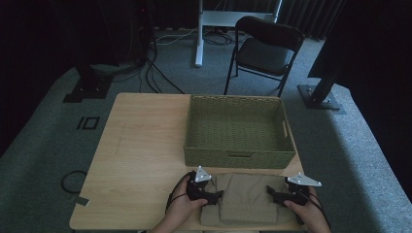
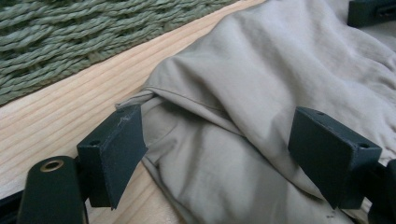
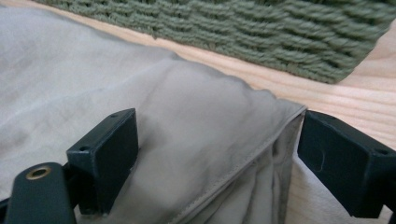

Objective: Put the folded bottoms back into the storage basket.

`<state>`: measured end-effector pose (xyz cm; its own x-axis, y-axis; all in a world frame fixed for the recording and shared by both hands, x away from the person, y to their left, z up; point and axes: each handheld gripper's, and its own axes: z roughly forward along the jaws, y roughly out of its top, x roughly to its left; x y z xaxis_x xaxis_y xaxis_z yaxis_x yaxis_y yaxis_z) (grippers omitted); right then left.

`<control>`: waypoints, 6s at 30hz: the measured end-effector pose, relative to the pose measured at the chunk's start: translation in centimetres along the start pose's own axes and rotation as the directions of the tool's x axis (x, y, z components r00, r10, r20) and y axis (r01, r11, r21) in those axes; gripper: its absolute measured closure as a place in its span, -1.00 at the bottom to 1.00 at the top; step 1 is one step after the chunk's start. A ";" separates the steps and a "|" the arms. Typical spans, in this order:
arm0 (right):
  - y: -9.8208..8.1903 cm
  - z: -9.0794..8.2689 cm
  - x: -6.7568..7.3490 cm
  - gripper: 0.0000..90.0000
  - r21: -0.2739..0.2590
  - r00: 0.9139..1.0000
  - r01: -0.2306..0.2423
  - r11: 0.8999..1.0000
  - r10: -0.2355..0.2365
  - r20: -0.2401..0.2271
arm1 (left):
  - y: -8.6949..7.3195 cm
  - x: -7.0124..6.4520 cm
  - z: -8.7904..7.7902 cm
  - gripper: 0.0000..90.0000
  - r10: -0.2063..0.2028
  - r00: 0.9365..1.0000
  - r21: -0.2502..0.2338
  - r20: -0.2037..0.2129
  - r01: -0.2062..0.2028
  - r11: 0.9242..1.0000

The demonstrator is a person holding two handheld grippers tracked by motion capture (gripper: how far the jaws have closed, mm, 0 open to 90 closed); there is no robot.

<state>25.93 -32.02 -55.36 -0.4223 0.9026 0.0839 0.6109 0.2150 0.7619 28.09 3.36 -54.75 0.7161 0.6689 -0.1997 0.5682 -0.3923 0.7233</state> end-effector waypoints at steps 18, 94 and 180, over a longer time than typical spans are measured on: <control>0.0 0.4 0.3 -0.72 0.024 0.999 -0.041 0.999 0.040 0.017 | 0.6 0.2 1.3 -0.64 -0.010 0.999 -0.035 -0.052 0.008 0.999; 13.9 -8.2 3.3 0.65 -0.268 0.978 0.058 0.962 -0.109 -0.178 | 12.4 0.7 -10.3 0.82 0.265 0.963 -0.271 -0.049 -0.268 0.924; 19.6 12.5 -5.5 0.64 -0.028 0.992 -0.111 0.993 0.113 0.048 | 18.0 12.9 6.4 0.81 -0.012 0.983 -0.101 -0.181 -0.006 0.995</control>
<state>48.57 -28.14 -48.90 -0.3182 0.9379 0.1381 0.6353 0.1028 0.7654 50.09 0.88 -48.53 0.6236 0.7770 -0.0855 0.5200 -0.3307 0.7876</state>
